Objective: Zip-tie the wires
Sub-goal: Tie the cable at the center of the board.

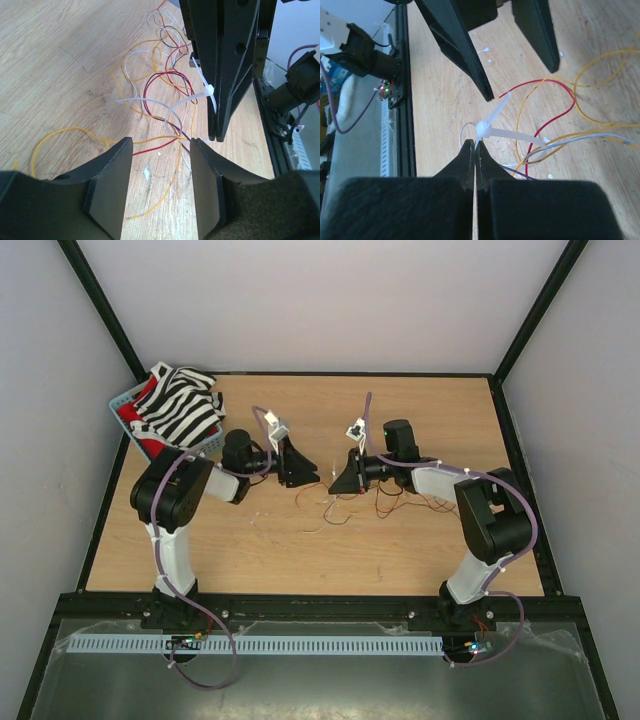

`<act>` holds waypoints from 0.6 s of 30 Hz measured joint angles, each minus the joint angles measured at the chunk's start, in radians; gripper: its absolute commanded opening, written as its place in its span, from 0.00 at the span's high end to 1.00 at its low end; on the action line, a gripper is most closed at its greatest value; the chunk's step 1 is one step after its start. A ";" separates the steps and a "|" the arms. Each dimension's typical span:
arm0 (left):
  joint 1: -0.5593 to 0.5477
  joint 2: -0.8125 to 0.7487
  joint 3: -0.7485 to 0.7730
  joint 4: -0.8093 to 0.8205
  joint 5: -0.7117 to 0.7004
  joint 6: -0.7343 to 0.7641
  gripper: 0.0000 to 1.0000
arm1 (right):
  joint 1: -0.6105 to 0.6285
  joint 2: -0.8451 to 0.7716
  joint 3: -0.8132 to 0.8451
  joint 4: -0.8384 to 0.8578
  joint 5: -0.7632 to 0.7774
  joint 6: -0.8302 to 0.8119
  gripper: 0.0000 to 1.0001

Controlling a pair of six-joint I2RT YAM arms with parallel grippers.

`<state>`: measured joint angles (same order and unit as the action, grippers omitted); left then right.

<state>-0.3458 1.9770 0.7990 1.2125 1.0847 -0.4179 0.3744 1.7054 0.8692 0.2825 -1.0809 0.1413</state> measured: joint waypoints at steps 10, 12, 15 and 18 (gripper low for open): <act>-0.069 -0.001 -0.039 0.172 -0.092 0.100 0.42 | 0.000 0.000 0.000 0.000 -0.089 -0.008 1.00; -0.078 -0.001 -0.039 0.191 -0.103 0.108 0.42 | 0.000 0.000 0.000 0.000 -0.097 -0.008 1.00; -0.087 -0.001 -0.039 0.204 -0.116 0.130 0.42 | 0.000 0.000 0.000 0.000 -0.109 -0.010 1.00; -0.093 -0.001 -0.039 0.215 -0.121 0.147 0.42 | 0.000 0.000 -0.002 0.000 -0.116 -0.011 1.00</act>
<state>-0.4389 1.9762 0.7597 1.4277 0.9642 -0.2707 0.3744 1.7054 0.8677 0.2825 -1.1965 0.1299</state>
